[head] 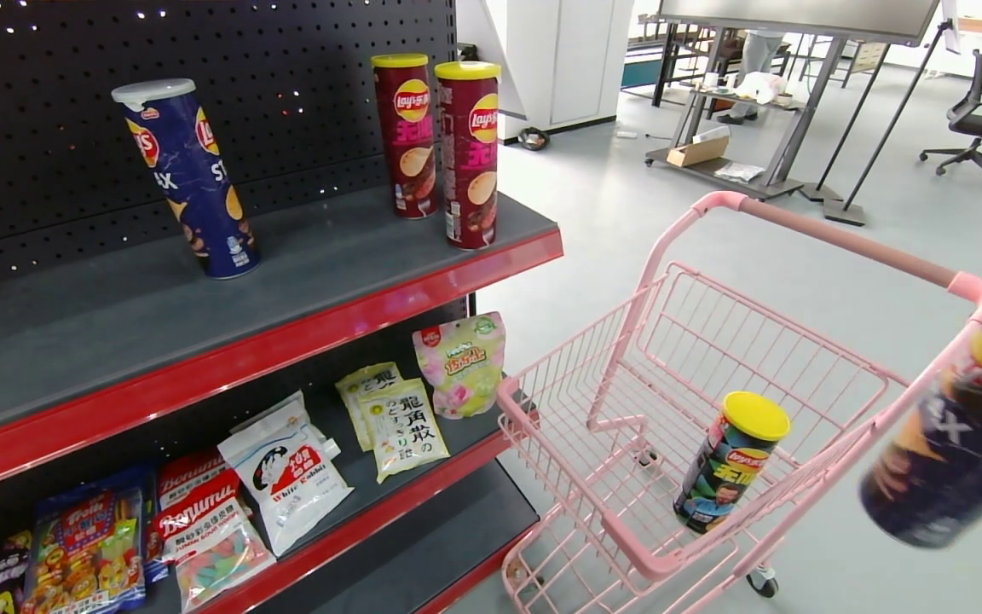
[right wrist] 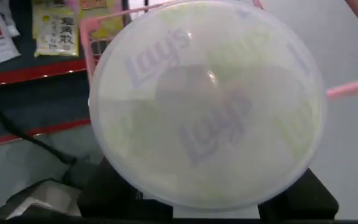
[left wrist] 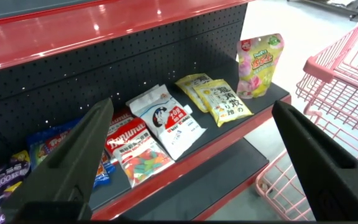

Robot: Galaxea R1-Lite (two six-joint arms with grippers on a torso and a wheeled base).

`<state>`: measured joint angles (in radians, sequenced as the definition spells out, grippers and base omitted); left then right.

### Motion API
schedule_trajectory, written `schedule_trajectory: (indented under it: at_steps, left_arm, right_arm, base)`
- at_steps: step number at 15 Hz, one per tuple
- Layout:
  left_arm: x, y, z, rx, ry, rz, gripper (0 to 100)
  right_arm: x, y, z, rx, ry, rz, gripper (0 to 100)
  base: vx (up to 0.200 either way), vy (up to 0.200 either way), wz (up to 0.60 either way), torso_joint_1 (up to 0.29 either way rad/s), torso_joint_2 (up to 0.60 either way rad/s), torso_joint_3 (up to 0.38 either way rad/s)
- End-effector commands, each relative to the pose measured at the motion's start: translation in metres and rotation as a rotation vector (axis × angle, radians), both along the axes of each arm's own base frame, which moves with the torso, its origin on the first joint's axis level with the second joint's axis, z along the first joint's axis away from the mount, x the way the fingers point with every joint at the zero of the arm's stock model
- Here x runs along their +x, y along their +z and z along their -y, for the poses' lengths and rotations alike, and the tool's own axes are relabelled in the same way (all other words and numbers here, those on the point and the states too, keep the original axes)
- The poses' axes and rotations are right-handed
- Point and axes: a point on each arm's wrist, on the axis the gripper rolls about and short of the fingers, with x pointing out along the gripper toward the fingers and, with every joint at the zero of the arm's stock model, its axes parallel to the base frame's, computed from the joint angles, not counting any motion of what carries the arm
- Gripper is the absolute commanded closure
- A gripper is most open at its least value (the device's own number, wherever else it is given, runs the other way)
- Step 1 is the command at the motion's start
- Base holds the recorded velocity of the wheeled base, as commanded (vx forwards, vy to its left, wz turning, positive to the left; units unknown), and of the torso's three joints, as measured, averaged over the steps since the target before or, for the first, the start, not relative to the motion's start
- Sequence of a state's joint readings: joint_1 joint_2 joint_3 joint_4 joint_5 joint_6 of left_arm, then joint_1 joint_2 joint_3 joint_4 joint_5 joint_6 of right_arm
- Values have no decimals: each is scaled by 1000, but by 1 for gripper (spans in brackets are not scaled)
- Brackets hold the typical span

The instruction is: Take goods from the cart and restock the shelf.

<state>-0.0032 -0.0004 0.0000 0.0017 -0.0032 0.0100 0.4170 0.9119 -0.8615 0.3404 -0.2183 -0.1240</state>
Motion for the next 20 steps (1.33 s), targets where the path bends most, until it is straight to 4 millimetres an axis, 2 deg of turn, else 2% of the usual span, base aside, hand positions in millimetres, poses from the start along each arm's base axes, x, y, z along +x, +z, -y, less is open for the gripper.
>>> schedule_trajectory:
  at_steps: [1,4,7,11,14,17,20]
  left_arm:
    - [0,0,0,-1,0,0,0]
    - [0,0,0,1,0,0,0]
    - [0,0,0,2,-1,0,0]
    - [0,0,0,1,0,0,0]
    - [0,0,0,1,2,0,0]
    - [0,0,0,1,0,0,0]
    - [0,0,0,1,0,0,0]
  right_arm:
    - [-76,-18,36,15,-216,97,100]
    - [-99,-37,39,-37,-363,129,100]
    - [-99,-39,39,-37,-357,121,100]
    - [-109,-46,39,-42,-295,153,100]
    - [-117,-64,40,-53,-277,153,100]
    - [-116,-69,40,-61,-274,142,100]
    - [-109,-66,39,-63,-266,130,100]
  base:
    - [0,0,0,0,0,0]
    - [0,0,0,0,0,0]
    - [0,0,0,0,0,0]
    - [0,0,0,0,0,0]
    - [0,0,0,0,0,0]
    - [0,0,0,28,-68,-45]
    - [0,0,0,167,-468,-289]
